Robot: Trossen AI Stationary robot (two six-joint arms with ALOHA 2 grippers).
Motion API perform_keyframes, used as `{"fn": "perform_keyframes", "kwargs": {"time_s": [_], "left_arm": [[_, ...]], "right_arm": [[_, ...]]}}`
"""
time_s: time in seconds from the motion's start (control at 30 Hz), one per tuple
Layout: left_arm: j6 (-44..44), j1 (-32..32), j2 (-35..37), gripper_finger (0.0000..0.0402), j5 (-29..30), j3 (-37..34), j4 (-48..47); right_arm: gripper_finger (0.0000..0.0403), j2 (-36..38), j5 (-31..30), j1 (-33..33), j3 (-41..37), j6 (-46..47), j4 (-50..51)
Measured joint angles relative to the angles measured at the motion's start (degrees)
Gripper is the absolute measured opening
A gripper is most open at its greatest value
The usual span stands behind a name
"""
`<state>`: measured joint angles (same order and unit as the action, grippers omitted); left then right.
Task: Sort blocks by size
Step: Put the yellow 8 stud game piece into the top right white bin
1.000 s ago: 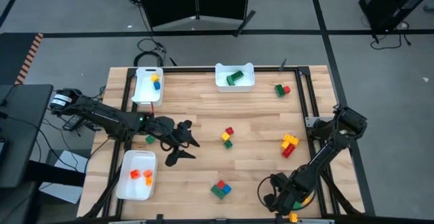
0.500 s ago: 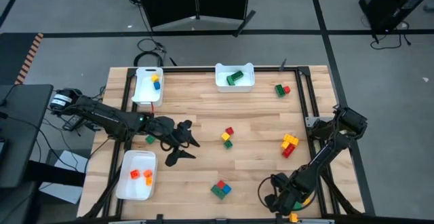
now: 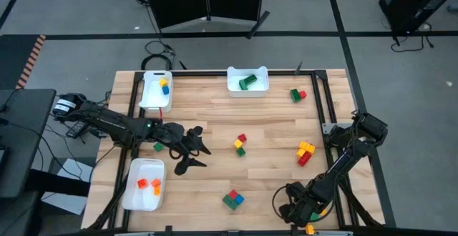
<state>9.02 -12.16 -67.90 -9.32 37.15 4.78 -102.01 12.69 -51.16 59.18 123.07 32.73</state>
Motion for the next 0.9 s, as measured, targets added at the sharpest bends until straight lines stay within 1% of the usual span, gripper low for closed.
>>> {"fn": "perform_keyframes", "kwargs": {"time_s": [0.13,0.37,0.63,0.7,0.77,0.9], "left_arm": [[0.02,0.00,0.00,0.0250,0.00,0.00,0.00],[0.00,0.00,0.00,0.0250,-0.02,0.00,0.01],[0.02,0.00,0.00,0.0250,-0.04,0.00,0.04],[0.02,0.00,0.00,0.0250,-0.04,0.00,0.07],[0.10,0.00,0.00,0.0250,-0.04,0.00,0.11],[0.17,0.00,0.00,0.0250,0.90,0.00,0.19]], "right_arm": [[0.0145,0.08,-0.60,0.00,0.02,0.34,0.64],[0.0150,0.10,-1.15,1.06,0.07,0.22,2.14],[0.0149,0.55,-2.72,3.23,0.12,-2.51,5.54],[0.0149,1.06,-3.82,4.04,0.03,-3.55,6.95],[0.0149,2.09,-6.17,5.00,-0.09,-4.69,9.13],[0.0149,5.70,-9.40,7.56,-0.13,-8.03,14.53]]}}
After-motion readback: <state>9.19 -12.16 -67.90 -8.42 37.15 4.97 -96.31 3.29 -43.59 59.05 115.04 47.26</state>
